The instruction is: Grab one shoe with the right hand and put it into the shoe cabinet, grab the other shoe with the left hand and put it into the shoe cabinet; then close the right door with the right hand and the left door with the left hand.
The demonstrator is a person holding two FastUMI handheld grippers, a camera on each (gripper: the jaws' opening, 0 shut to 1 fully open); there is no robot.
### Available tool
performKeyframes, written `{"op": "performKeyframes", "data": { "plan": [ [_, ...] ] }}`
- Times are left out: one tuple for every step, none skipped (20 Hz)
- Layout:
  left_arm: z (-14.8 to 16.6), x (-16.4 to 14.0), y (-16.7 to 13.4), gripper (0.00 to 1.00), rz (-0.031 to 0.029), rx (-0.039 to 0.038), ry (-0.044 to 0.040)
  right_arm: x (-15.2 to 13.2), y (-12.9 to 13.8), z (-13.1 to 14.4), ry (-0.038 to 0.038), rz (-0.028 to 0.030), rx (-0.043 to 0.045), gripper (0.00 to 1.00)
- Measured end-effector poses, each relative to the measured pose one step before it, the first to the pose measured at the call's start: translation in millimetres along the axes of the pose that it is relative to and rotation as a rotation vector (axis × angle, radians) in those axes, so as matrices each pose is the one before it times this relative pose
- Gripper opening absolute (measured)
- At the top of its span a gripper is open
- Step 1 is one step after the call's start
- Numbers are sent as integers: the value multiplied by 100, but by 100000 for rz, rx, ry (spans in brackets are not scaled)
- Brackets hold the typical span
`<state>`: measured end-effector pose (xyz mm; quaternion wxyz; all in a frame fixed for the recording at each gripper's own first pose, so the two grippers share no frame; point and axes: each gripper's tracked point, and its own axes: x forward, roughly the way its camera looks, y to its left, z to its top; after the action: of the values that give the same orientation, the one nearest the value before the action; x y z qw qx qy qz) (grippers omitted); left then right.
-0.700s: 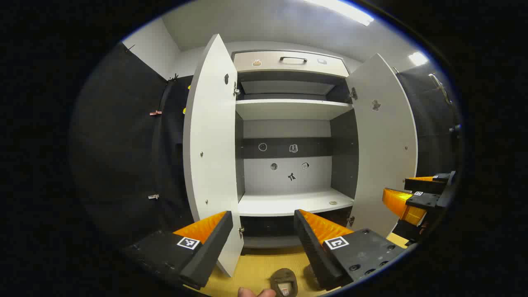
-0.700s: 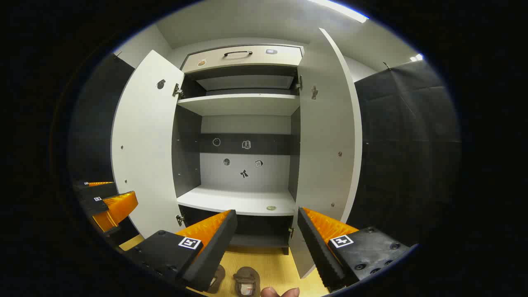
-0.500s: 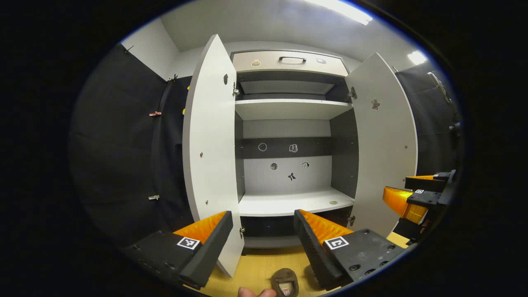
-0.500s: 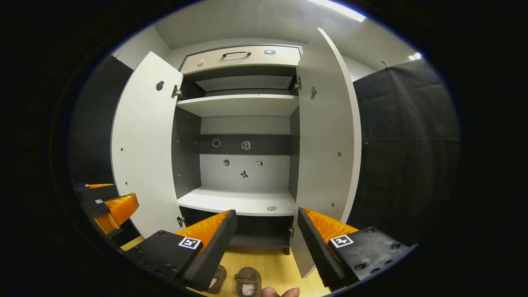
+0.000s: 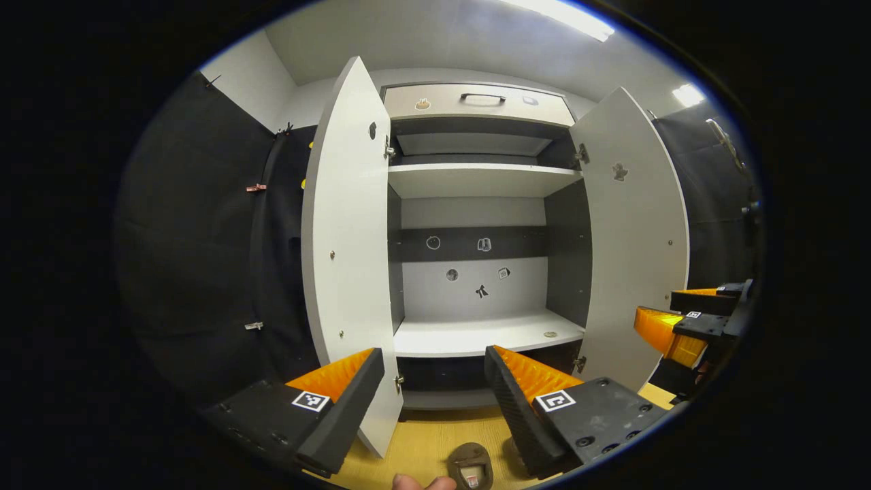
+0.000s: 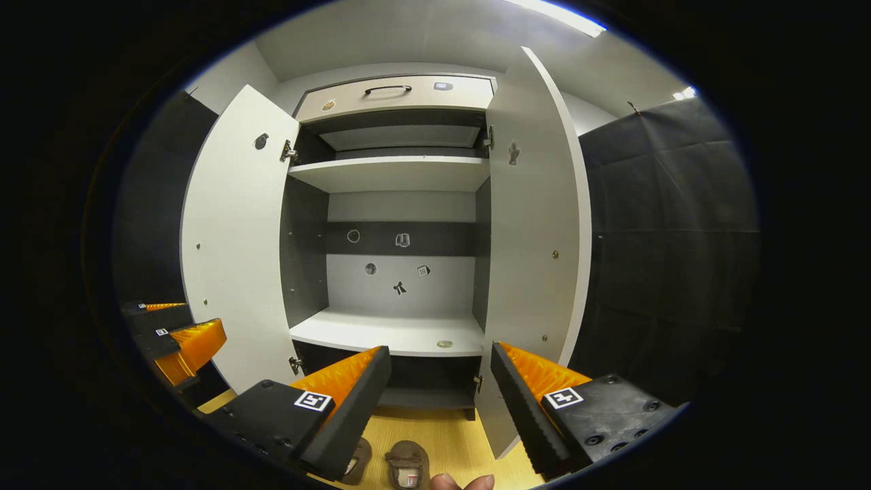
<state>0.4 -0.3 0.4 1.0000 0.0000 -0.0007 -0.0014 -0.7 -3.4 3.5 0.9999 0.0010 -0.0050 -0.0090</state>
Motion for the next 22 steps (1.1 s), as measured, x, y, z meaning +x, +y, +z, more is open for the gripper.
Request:
{"op": "performKeyframes", "data": {
  "plan": [
    [36,-65,-39,94,-91,-34,-114,-2,7,4,-218,-19,-375,98],
    [40,21,-13,94,-110,-31,-193,-13,114,-18,53,224,-105,98],
    [42,24,-7,94,-75,44,-164,-25,25,-71,229,219,314,98],
    [76,-28,57,94,12,33,-254,-16,65,-121,374,108,398,98],
    [22,-42,71,94,68,-36,-243,-26,40,-134,385,-44,357,98],
    [91,-60,70,94,78,-124,-253,32,68,-178,901,457,483,98],
    [-50,-69,60,94,43,-140,-244,-47,270,-444,1271,1037,530,98],
    [1,-19,84,94,-27,-123,-190,43,199,-610,1881,487,367,98],
    [-231,-24,109,94,64,11,68,104,89,-883,2504,292,36,98],
    [-216,47,190,94,312,119,359,68,251,-1135,2963,755,36,97],
    [-332,-32,151,94,310,10,553,15,471,-1248,3427,1373,228,97],
    [-253,-28,187,94,263,-162,488,113,563,-1330,3433,1925,542,97],
    [-364,-7,237,94,509,-258,392,190,620,-1420,3666,1799,530,98],
    [-331,8,257,94,704,-190,828,204,535,-1716,4160,1613,403,98],
    [-482,-29,310,94,843,-158,971,175,506,-1847,4760,1495,311,98],
    [-400,-73,254,94,657,-411,789,208,564,-2019,5197,1832,467,98],
    [-600,-138,101,94,180,-891,954,256,612,-1930,4709,2002,719,98],
    [-559,-92,61,94,318,-959,1234,318,517,-2019,4945,1615,616,98],
    [-510,-56,160,94,591,-380,879,390,304,-1993,4550,1249,604,98],
    [-366,-72,154,94,644,149,491,656,150,-1867,3905,659,430,99],
    [-381,-70,127,94,370,506,369,739,81,-1812,3427,305,253,99],
    [-317,12,32,94,-84,612,250,897,-107,-1791,3470,196,97,99]
  ]
}}
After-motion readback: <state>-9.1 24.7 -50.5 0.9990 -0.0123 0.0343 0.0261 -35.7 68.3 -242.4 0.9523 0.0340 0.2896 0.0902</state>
